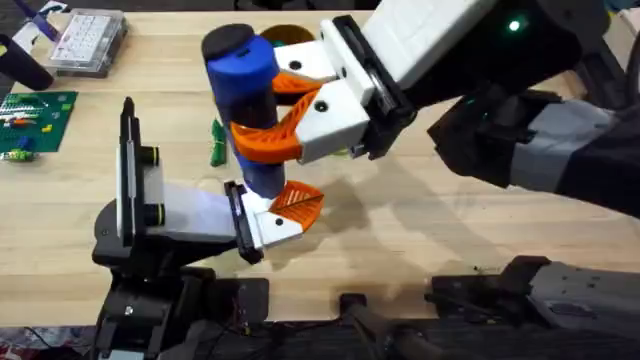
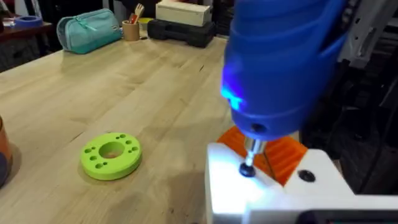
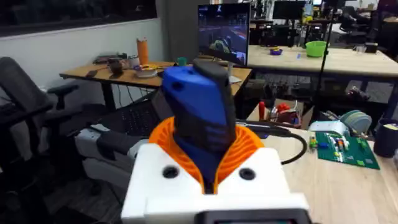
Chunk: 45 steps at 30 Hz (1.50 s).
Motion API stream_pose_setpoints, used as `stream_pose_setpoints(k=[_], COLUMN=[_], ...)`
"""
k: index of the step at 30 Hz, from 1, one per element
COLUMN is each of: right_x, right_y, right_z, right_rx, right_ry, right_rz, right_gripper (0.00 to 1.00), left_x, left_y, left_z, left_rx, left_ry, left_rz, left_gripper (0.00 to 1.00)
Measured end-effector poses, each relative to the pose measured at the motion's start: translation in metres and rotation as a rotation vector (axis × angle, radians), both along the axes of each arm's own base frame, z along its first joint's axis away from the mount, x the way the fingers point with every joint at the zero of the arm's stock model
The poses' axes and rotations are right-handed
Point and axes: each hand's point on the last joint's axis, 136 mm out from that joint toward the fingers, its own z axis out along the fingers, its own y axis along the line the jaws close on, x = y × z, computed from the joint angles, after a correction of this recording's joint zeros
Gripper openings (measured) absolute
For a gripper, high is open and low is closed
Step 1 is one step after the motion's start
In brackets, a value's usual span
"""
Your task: Pick up the gripper from the table and insert it into the empty holder that is missing its gripper. Then pick up a screw, insert it into the mounting hole, and use the screwdriver to tighten it. Finally, clean up the table by picking up the vegetable and placing it into the bucket.
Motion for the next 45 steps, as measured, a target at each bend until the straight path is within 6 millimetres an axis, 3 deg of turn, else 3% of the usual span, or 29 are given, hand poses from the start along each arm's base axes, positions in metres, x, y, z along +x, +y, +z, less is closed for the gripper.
stream_pose_setpoints(k=[45], right_x=[0.0013], right_y=[0.0024], right_z=[-0.0061], right_rx=[-0.014], right_ry=[0.012], right_rz=[0.011], right_gripper=[0.055], left_x=[0.0000], left_y=[0.0000], left_z=[-0.0001], left_rx=[0.000], left_ry=[0.001], left_rz=[0.000], left_gripper=[0.021])
